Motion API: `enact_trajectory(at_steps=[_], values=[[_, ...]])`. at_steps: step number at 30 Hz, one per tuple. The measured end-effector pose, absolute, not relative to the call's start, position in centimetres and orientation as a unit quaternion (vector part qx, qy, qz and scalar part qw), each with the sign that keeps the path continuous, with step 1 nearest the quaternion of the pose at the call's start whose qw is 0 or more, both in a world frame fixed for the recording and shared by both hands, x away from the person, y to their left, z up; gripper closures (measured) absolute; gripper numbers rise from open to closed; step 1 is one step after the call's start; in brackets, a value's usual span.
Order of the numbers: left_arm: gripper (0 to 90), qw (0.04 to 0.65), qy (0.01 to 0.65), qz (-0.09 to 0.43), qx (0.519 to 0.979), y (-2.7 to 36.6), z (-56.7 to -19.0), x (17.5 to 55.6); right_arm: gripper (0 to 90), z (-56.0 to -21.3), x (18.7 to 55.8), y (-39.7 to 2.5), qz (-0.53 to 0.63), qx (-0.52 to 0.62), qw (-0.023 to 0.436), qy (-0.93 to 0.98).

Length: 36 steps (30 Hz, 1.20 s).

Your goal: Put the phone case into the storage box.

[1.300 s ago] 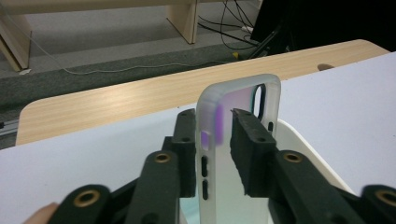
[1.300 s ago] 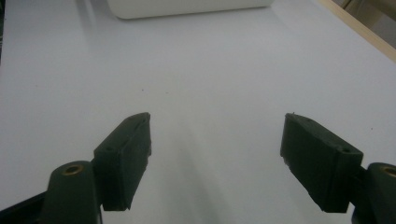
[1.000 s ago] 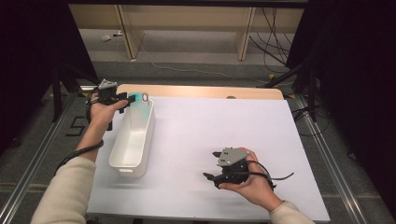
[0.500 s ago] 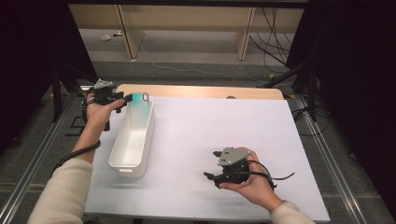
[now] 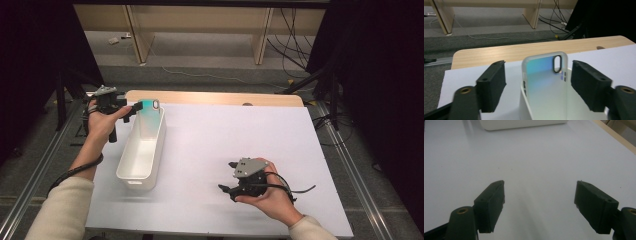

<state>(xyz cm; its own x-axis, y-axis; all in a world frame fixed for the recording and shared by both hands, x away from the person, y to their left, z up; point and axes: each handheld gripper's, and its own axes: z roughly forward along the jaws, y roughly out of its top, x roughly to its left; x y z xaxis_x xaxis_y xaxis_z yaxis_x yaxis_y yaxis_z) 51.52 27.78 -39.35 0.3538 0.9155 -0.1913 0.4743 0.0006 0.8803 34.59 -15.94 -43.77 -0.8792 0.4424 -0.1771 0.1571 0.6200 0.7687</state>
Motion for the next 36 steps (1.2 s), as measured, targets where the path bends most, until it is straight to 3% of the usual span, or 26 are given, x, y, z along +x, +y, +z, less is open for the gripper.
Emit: enact_trajectory(at_steps=[4, 9, 36], values=[[15.5, 0.475, 0.514, 0.237, 0.674, 27.5, -38.8, 50.7, 25.6, -43.8, 34.6, -16.0, 0.402, 0.17, 0.177, 0.882], [11.6, 0.472, 0.507, 0.244, 0.679, 27.4, -38.5, 50.0, 25.4, -43.8, 34.6, -15.9, 0.402, 0.17, 0.177, 0.882], [10.5, 0.509, 0.44, 0.232, 0.703, 24.0, -38.4, 43.4, 25.2, -43.6, 34.7, -16.2, 0.405, 0.177, 0.174, 0.88]])
